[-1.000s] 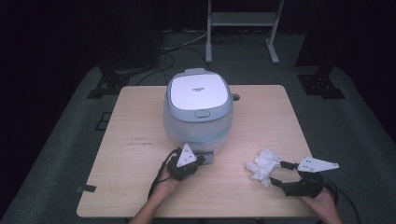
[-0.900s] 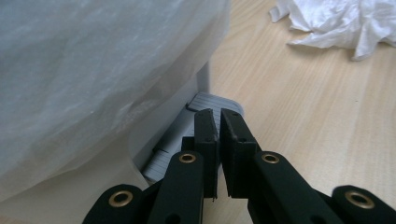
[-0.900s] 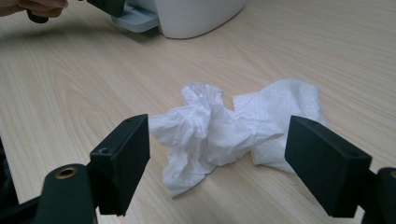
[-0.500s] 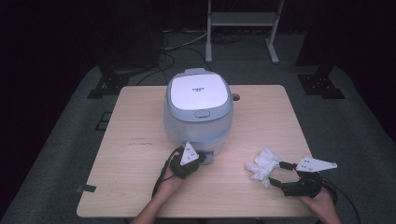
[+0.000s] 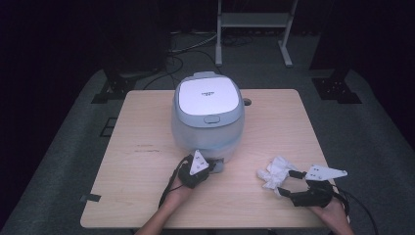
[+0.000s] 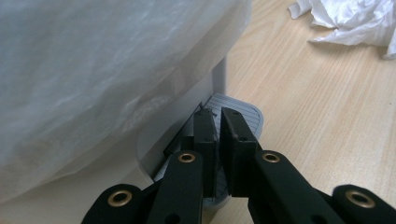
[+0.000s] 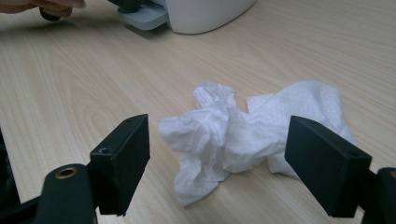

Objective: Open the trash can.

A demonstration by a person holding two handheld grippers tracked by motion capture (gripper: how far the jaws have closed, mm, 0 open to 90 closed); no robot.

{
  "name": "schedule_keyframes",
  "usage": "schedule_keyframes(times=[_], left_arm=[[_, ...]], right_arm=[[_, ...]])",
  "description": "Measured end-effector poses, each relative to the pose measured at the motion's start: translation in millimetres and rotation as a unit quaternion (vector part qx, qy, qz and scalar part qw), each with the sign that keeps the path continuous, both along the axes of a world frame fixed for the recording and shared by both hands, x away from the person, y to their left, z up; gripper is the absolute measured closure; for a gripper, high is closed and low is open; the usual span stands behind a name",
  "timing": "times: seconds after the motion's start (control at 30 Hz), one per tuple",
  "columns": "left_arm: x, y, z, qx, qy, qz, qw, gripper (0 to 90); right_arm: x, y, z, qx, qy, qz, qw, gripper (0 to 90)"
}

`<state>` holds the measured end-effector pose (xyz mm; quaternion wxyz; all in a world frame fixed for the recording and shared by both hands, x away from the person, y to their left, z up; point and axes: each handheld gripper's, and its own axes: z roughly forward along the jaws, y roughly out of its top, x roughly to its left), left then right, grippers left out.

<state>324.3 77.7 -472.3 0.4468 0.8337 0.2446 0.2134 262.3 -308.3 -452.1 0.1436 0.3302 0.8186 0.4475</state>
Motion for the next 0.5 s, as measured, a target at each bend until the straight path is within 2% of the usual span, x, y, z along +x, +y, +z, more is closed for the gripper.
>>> schedule_keyframes(times=[0.07,0.5], left_arm=[[0.9,0.4,0.6,-0.001,0.006,-0.001,1.0,85.4],[0.3,-1.9,0.5,0.008,0.007,0.001,0.9999,86.9]], right_arm=[[-0.1,1.2,-0.1,0.0,0.0,0.002,1.0,21.5],[0.7,9.3,0.4,-0.001,0.001,0.013,0.9999,22.1]])
